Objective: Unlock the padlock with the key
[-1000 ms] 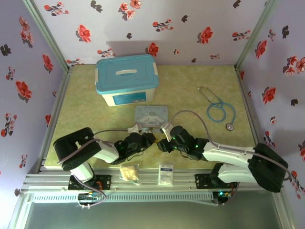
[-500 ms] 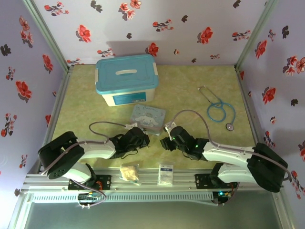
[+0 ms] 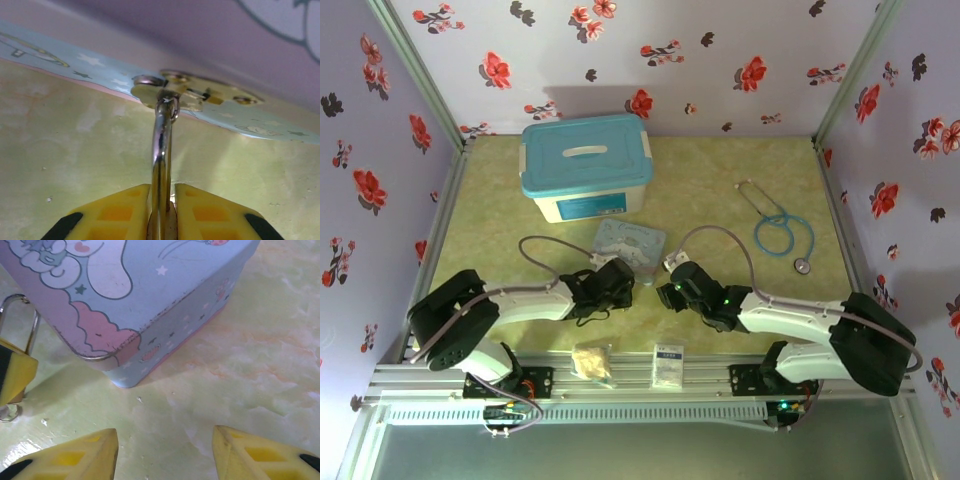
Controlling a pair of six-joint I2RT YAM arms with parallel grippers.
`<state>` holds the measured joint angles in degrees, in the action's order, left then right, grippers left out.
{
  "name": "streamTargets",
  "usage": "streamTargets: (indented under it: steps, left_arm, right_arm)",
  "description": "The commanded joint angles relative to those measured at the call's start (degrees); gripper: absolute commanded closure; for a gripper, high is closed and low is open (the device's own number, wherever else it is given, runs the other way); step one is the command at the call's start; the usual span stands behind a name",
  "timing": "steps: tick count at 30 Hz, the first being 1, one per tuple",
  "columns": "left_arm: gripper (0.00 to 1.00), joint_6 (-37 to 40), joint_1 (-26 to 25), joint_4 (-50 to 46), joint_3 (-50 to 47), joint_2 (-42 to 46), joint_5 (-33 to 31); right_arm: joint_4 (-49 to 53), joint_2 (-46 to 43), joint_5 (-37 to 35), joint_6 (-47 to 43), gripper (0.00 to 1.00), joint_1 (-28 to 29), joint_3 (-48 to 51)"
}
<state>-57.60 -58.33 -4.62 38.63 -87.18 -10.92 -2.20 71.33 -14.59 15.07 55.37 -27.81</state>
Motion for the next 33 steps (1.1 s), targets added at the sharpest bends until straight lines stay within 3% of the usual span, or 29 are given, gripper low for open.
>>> streamTargets:
  steps: [1, 33]
  left_arm:
    - [0.82, 3.0, -1.2, -10.0, 3.1, -2.2, -5.5]
    - [0.73, 3.9, -9.0, -30.7, 16.8, -9.1, -16.0]
  right_arm:
    - [0.8, 0.9, -2.2, 0.7, 0.48, -0.4, -1.6]
    - [-0.3, 4.8, -4.2, 3.5, 0.5, -0.4, -1.0]
